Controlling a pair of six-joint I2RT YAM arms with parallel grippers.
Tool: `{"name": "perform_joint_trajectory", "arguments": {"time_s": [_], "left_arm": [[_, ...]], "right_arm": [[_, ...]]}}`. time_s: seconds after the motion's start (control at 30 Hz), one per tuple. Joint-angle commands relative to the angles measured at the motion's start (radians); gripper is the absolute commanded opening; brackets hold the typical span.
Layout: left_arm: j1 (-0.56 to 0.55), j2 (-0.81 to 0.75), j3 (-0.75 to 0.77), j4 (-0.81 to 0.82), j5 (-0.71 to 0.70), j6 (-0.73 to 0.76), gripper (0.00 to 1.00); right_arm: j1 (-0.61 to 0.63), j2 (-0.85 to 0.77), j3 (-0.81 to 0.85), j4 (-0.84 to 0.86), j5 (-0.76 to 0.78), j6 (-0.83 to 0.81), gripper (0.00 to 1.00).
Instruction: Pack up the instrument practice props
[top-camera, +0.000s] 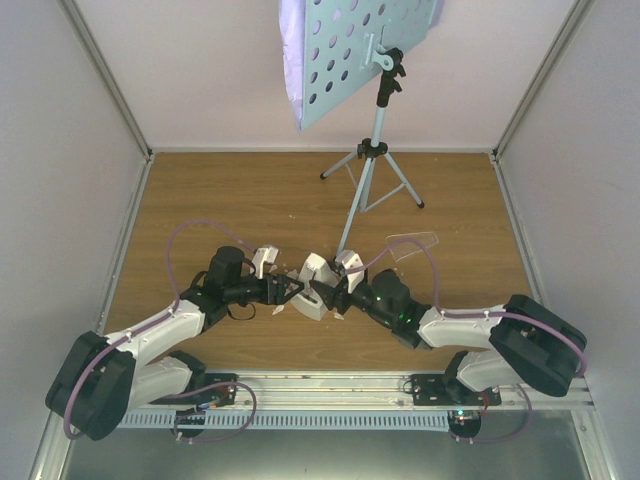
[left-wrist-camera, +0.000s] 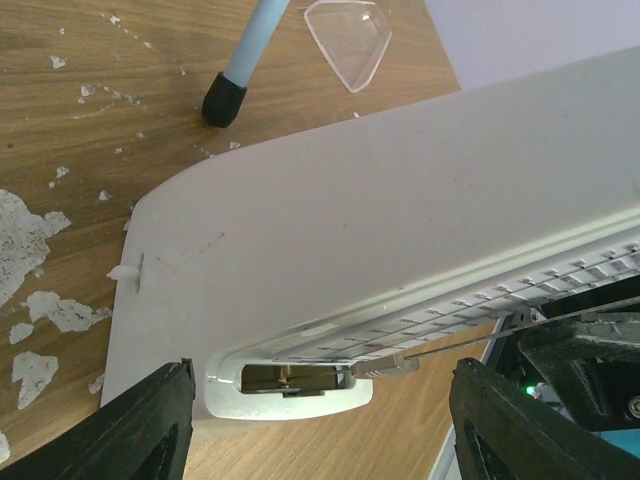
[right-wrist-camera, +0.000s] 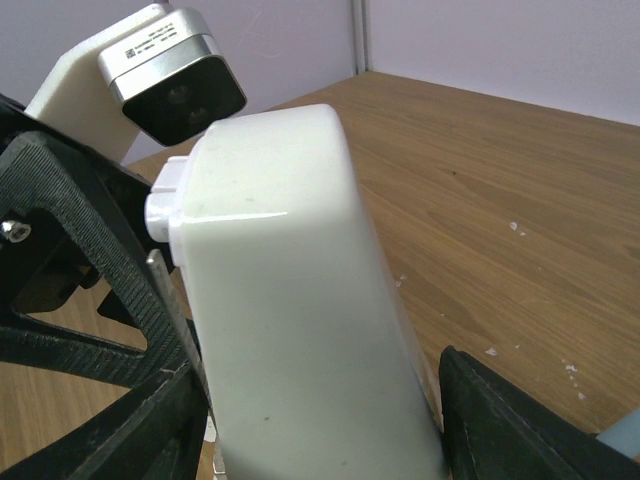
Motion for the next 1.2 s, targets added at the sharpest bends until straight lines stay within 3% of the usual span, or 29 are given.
{"name": "perform_joint_trajectory", "arguments": {"time_s": [0.0, 0.67, 1.17], "left_arm": [[-0.005, -0.026, -0.020, 0.063, -0.010, 0.029, 0.71], [-0.005, -0.052, -0.039, 0.053, -0.027, 0.038, 0.71], [-0.005, -0.045, -0.040, 0.062, -0.025, 0.038, 0.71]], "right_arm": [[-0.010, 0.009, 0.029, 0.002, 0.031, 0.018, 0.69], [-0.030, -0.020, -0.016, 0.055, -0.016, 0.037, 0.70], [-0.042, 0.005, 0.023, 0.002, -0.007, 0.058, 0.62]]}}
